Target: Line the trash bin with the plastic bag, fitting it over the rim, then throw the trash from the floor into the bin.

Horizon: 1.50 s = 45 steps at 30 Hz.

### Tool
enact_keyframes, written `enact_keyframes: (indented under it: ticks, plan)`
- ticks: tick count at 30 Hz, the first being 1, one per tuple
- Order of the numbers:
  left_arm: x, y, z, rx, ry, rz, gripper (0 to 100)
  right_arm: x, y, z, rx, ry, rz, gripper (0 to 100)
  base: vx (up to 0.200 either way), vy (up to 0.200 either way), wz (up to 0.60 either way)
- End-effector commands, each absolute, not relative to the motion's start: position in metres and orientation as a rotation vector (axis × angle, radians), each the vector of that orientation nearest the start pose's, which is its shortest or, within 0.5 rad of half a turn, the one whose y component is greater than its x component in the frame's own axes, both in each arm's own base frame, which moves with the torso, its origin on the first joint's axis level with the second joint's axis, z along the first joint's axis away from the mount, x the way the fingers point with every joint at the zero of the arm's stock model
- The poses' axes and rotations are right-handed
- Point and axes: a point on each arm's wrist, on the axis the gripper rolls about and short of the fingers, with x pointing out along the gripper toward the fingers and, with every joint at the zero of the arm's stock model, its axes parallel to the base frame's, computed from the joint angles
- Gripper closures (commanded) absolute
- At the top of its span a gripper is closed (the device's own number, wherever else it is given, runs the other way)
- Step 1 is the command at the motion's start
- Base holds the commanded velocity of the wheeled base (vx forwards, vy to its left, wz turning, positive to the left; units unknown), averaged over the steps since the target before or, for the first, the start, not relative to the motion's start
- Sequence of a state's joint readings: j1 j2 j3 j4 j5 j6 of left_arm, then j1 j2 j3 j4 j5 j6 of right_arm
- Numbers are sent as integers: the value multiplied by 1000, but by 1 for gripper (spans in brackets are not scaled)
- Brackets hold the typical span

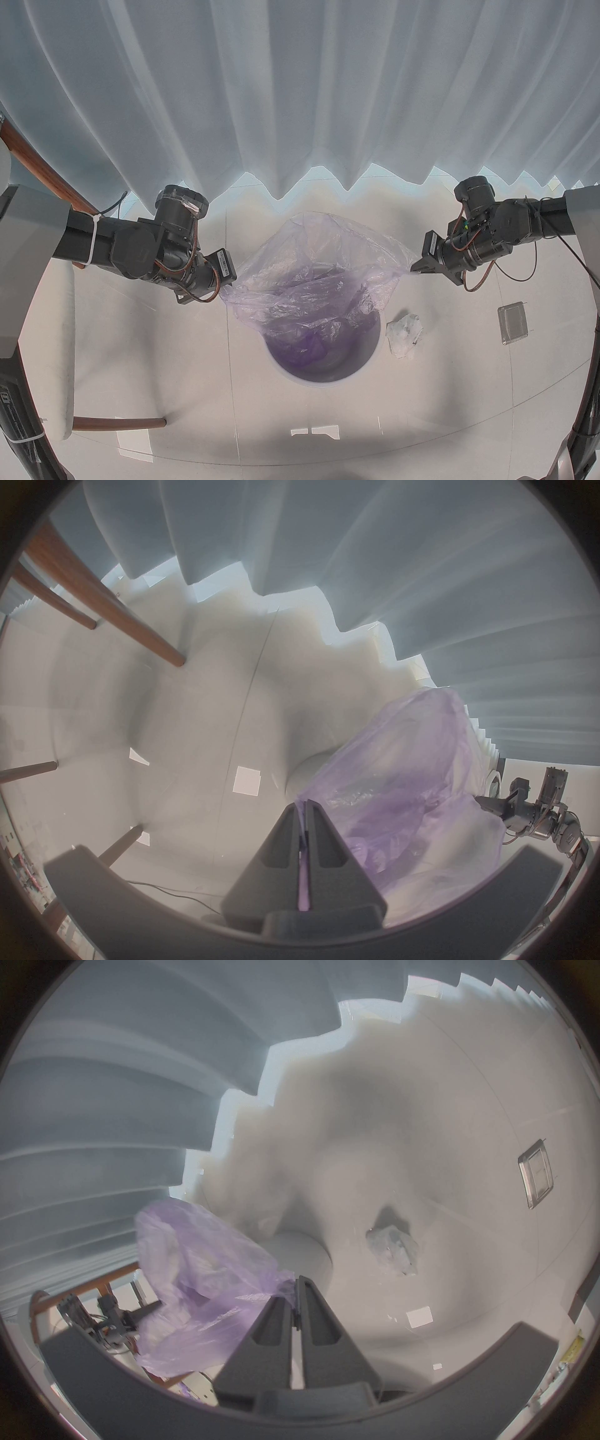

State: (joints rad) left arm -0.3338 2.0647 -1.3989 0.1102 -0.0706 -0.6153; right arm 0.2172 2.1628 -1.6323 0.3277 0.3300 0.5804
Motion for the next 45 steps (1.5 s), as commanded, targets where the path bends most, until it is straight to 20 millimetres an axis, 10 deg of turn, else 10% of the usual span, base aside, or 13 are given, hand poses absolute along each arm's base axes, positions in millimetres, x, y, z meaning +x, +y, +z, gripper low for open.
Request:
enact_keyframes:
  ticks: [1, 23, 32, 33, 37, 45]
  plan:
    - [379, -130, 123, -465, 920, -108, 100, 407, 95, 122, 546, 1072, 229, 100, 0, 0, 0]
    - [341, -136, 70, -399, 1000, -127, 100, 345, 99, 83, 518, 1104, 272, 100, 0, 0, 0]
    - [336, -134, 93, -440, 874, -183, 100, 331, 95, 99, 539, 1035, 303, 100, 0, 0, 0]
    - [332, -132, 99, -443, 864, -190, 0, 327, 93, 104, 545, 1029, 311, 0, 0, 0, 0]
    - [321, -130, 116, -455, 818, -203, 0, 304, 89, 123, 585, 1005, 310, 0, 0, 0, 0]
    - [239, -101, 166, -505, 745, -355, 0, 237, 103, 168, 793, 1011, 418, 0, 0, 0, 0]
